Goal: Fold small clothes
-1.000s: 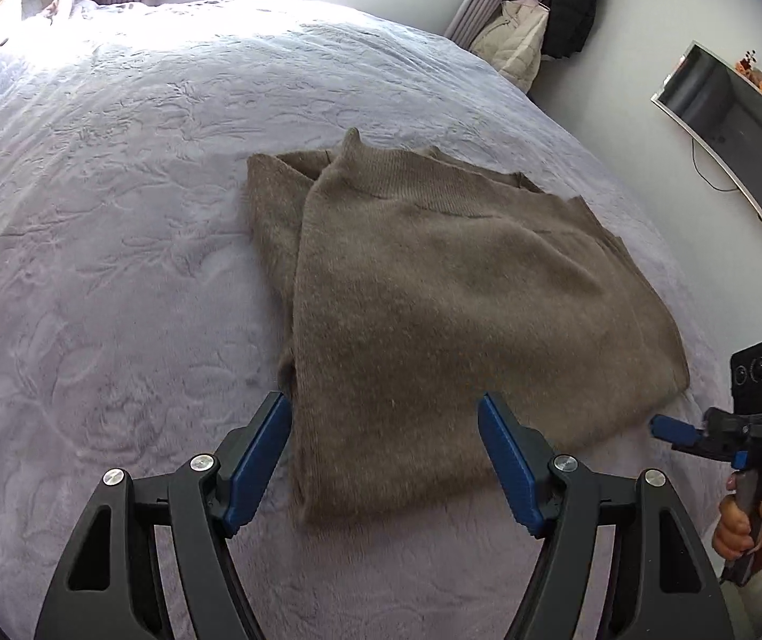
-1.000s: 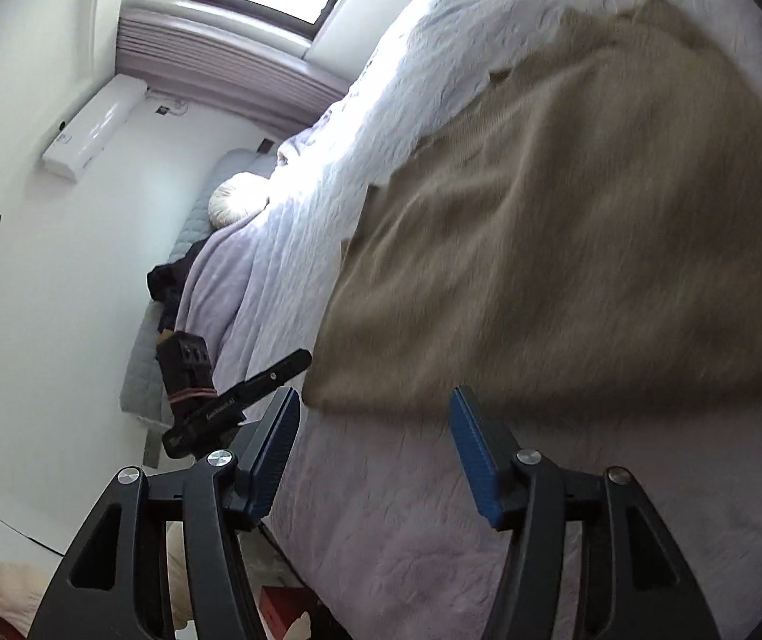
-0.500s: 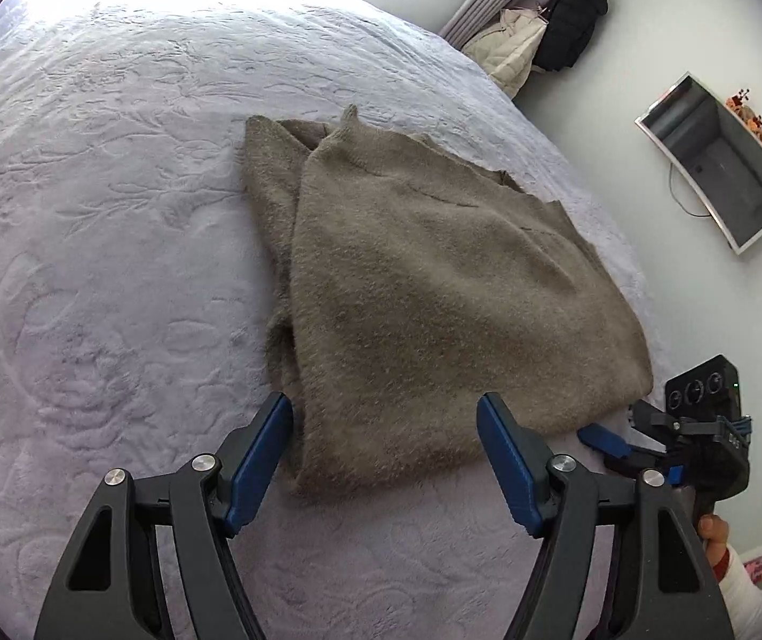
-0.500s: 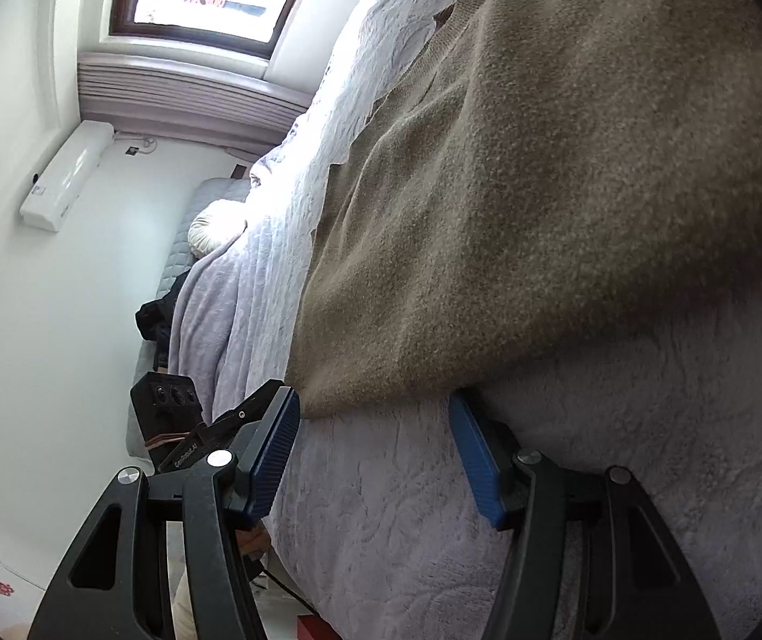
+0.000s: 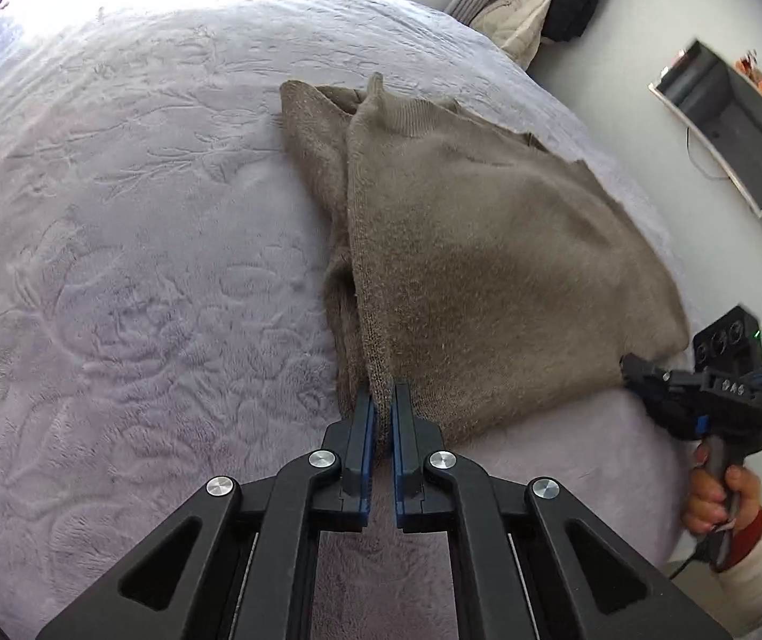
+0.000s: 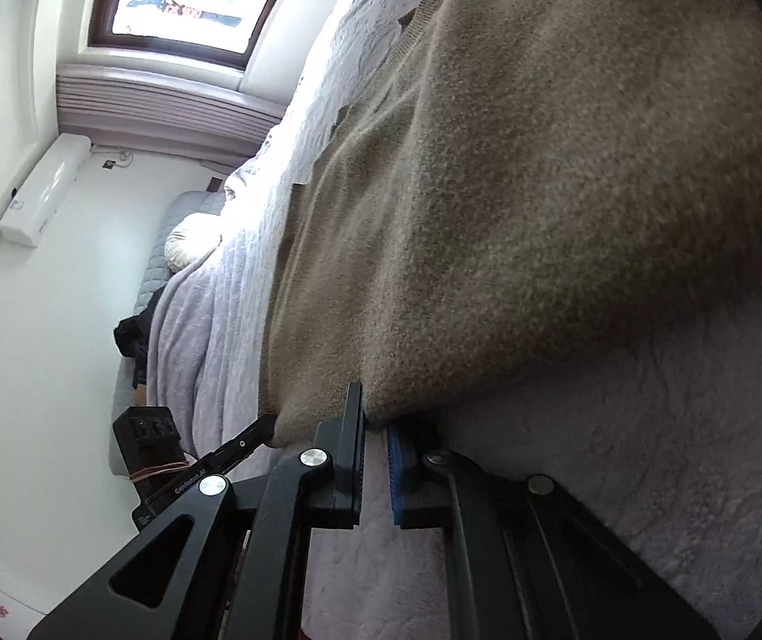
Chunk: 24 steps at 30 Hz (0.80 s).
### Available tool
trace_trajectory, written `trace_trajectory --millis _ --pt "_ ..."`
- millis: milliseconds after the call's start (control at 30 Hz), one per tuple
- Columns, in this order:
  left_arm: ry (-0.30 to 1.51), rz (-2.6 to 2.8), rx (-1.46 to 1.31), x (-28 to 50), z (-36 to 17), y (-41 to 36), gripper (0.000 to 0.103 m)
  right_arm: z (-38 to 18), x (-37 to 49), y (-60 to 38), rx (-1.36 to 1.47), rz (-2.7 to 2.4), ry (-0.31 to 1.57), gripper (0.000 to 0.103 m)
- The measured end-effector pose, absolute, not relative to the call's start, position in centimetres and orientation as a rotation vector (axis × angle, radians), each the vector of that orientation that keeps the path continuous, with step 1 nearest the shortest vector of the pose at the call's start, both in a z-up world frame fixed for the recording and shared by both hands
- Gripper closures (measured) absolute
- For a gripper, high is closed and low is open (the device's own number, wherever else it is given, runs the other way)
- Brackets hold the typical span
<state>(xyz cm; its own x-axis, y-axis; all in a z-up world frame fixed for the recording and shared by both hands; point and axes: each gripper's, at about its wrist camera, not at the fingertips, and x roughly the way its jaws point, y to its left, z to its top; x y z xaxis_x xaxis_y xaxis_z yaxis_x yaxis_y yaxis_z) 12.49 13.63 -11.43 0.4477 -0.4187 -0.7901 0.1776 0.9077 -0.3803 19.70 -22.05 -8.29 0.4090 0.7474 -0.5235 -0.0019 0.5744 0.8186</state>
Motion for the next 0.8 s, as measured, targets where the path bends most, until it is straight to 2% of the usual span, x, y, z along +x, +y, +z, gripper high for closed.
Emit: trace_trajectory --millis 100,167,200,233,267,300,400,600,767,800 --pt "1.003 -0.330 -0.241 11.5 -11.0 13.2 0.097 -7.9 19.5 -21.9 0.821 0.543 1.052 0.095" --pt "0.992 -0.288 -0.236 11.0 -10.6 13.1 0.088 -7.7 19.2 -21.9 0.808 0.555 1.070 0.094" --pt "0.988 -0.255 -0.228 10.7 -10.3 13.2 0.064 -7.7 19.1 -22.0 0.804 0.557 1.073 0.094" --pt "0.979 -0.218 -0.224 10.5 -10.2 13.2 0.030 -7.6 18.8 -22.2 0.795 0.555 1.074 0.094" --pt "0.959 -0.200 -0.235 10.1 -9.9 13.3 0.020 -7.4 18.5 -22.2 0.783 0.552 1.076 0.094" --pt "0.935 -0.195 -0.247 9.6 -9.6 13.6 0.016 -7.2 18.2 -22.3 0.769 0.547 1.078 0.094" --pt "0.944 -0.188 -0.245 8.8 -9.3 13.2 0.016 -6.0 17.3 -22.6 0.722 0.525 1.059 0.091" --pt "0.920 -0.180 -0.215 7.6 -8.7 10.5 0.016 -1.5 17.1 -26.2 0.651 0.441 0.893 0.090" --pt "0.982 -0.127 -0.205 7.2 -10.7 8.7 0.016 -3.0 18.5 -30.7 0.645 0.184 0.922 0.087" --pt "0.985 -0.112 -0.200 6.9 -11.1 8.5 0.016 -3.9 18.1 -32.0 0.716 0.171 0.917 0.088"
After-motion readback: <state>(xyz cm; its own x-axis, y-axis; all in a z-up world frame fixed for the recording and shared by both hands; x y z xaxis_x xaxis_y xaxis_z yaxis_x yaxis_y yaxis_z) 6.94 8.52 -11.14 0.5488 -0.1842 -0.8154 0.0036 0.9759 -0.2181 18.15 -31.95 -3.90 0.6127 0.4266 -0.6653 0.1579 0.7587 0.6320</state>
